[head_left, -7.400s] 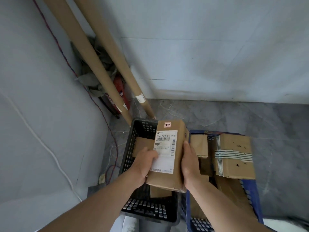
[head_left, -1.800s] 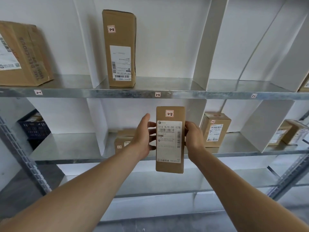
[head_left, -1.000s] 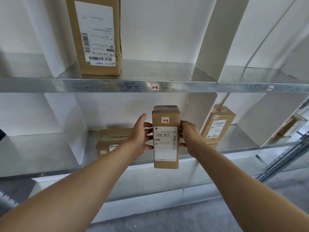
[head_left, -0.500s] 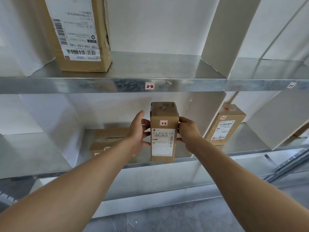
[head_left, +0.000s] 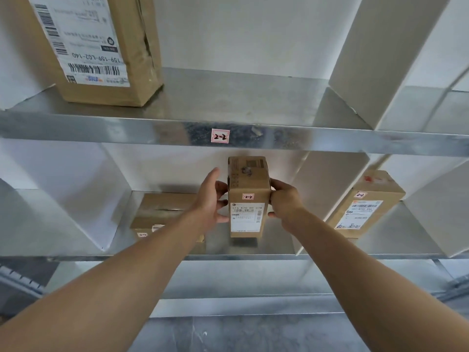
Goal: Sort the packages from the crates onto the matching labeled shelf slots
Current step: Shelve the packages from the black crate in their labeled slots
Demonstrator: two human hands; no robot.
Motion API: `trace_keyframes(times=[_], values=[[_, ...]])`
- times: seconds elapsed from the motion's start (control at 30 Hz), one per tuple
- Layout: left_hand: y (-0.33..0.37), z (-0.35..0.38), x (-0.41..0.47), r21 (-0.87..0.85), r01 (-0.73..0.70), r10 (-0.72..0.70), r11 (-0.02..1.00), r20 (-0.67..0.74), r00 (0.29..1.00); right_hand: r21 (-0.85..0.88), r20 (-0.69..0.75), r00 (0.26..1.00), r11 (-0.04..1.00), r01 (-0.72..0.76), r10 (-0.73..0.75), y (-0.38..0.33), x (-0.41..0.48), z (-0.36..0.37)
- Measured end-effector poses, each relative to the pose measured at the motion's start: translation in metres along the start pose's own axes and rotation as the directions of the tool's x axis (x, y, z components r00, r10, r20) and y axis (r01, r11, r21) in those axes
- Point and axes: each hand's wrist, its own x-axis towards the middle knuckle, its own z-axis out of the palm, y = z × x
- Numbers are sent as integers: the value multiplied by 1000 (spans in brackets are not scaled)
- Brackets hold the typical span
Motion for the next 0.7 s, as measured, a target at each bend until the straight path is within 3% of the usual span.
trace_keyframes(times=[0.27, 0.7], values=[[-7, 4, 14, 2, 23, -23, 1000, 10, 1000, -62, 46, 998, 997, -42, 45, 11, 14, 1], [-9, 7, 17, -8, 22, -22, 1000, 29, 999, -40, -12, 998, 997, -61, 60, 15, 17, -3]])
